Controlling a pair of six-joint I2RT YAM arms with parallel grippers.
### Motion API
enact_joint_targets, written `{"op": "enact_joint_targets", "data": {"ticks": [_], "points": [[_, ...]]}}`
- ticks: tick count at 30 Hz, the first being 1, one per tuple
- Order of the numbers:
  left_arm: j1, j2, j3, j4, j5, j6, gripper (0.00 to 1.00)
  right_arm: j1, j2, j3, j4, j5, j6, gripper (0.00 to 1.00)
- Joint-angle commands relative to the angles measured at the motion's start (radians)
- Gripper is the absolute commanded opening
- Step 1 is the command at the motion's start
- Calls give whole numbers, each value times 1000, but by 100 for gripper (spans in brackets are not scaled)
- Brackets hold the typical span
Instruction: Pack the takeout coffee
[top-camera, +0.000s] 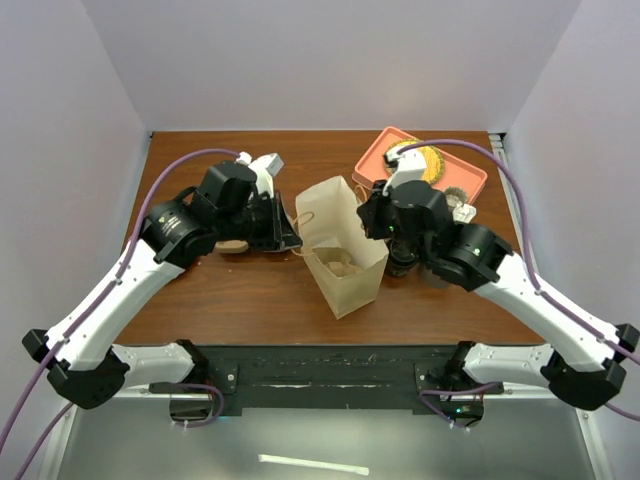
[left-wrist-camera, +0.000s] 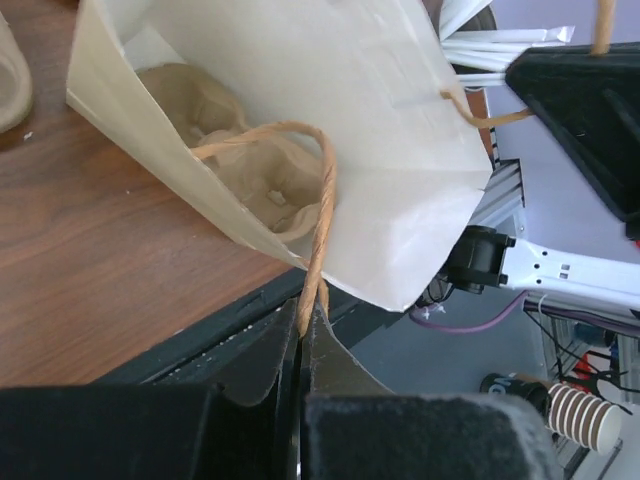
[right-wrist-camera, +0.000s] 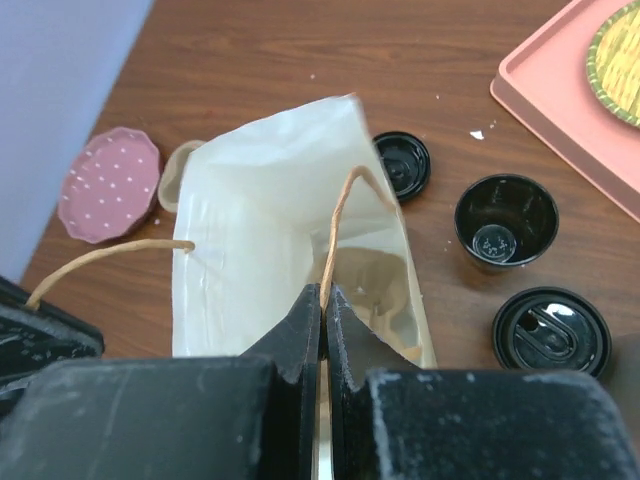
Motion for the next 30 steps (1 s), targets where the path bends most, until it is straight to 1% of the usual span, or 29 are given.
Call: {"op": "enact_joint_targets", "data": {"ticks": [1, 3, 4, 6, 7, 8, 9, 10, 11, 13, 14, 16, 17, 19, 21, 22, 23, 25, 28, 29, 30], "points": [[-3, 30, 130, 28, 48, -26, 10, -1, 65, 78, 26, 2, -46, 16], [-3, 35, 171, 37, 76, -17, 27, -2, 85, 118, 16, 11, -60, 27], [-3, 29, 177, 51, 78, -17, 38, -2, 101, 165, 5, 17, -62, 34], [-3, 18, 194, 51, 44, -1, 44, -2, 112, 214, -39, 32, -48, 41], [-3, 13, 200, 41, 21, 12, 48, -2, 112, 260, -59, 33, -24, 47], [-2, 13, 217, 27, -50, 43, 51, -2, 116, 283, -82, 36, -8, 49], [0, 16, 228, 9, -95, 57, 53, -4, 118, 303, -143, 39, 14, 51], [-2, 26, 245, -19, -138, 95, 55, -2, 119, 342, -182, 45, 66, 55], [0, 29, 248, -28, -231, 112, 56, -2, 125, 360, -263, 51, 93, 57], [3, 47, 251, -33, -321, 164, 58, -2, 122, 391, -340, 46, 172, 61], [7, 58, 254, -25, -389, 184, 58, -2, 116, 397, -415, 45, 202, 62], [33, 104, 280, 1, -441, 239, 60, -2, 106, 400, -489, 30, 289, 62], [52, 127, 297, 7, -444, 256, 60, -2, 96, 402, -556, 19, 317, 63], [105, 203, 350, 37, -413, 313, 60, -2, 84, 391, -613, -15, 393, 63], [151, 249, 374, 70, -306, 354, 60, -2, 58, 359, -665, -39, 438, 63], [159, 289, 384, 103, -262, 409, 60, -2, 50, 347, -675, -64, 476, 63], [164, 311, 395, 111, -208, 429, 59, -2, 43, 333, -679, -72, 496, 62], [162, 367, 420, 129, -169, 488, 59, -2, 26, 293, -666, -110, 533, 62], [164, 415, 424, 175, -48, 541, 59, -2, 30, 242, -644, -129, 571, 62], [162, 424, 424, 185, 11, 551, 59, -2, 35, 233, -635, -135, 579, 62], [164, 441, 426, 192, 32, 552, 59, -1, 36, 212, -626, -142, 585, 62]]}}
